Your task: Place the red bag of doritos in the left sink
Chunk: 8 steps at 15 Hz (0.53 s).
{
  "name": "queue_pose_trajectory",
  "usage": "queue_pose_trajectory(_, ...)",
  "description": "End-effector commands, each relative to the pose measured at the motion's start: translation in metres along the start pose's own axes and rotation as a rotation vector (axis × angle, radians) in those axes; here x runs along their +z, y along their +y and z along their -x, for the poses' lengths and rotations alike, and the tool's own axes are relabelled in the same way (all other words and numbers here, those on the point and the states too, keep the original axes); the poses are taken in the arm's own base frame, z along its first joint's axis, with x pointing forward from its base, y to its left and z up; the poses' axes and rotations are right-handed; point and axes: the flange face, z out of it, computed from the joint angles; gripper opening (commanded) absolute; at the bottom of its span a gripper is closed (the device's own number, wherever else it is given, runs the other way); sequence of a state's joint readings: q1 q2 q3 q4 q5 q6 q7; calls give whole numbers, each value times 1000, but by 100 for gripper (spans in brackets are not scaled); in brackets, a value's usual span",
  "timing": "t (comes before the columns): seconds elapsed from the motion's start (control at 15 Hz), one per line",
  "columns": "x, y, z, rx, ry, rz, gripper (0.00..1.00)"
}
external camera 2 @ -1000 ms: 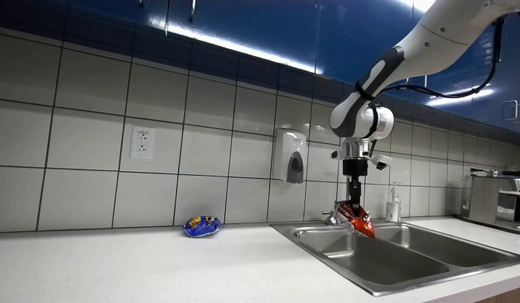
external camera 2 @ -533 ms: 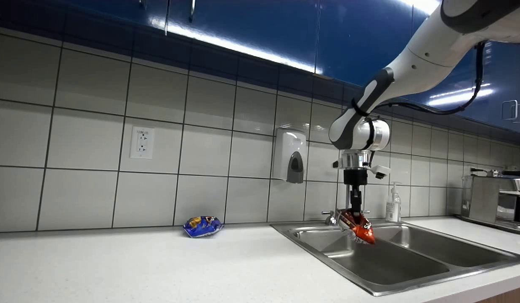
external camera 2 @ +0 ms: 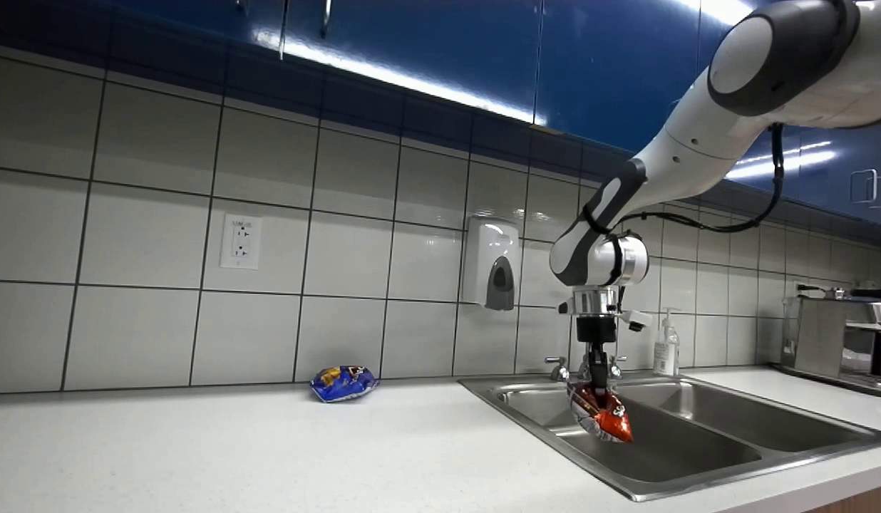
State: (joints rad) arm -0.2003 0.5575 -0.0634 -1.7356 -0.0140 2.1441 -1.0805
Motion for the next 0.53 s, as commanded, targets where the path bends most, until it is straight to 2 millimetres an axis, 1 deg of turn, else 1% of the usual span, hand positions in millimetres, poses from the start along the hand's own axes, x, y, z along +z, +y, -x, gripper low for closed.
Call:
queue_pose_trajectory(0.0,19,20,0,-18,-2,-42,0)
queue_pose_trajectory(0.27,49,30,3,-11,-17,-75,0)
queue_pose_trajectory(0.47,67,35,6,-4,-31,-95,0)
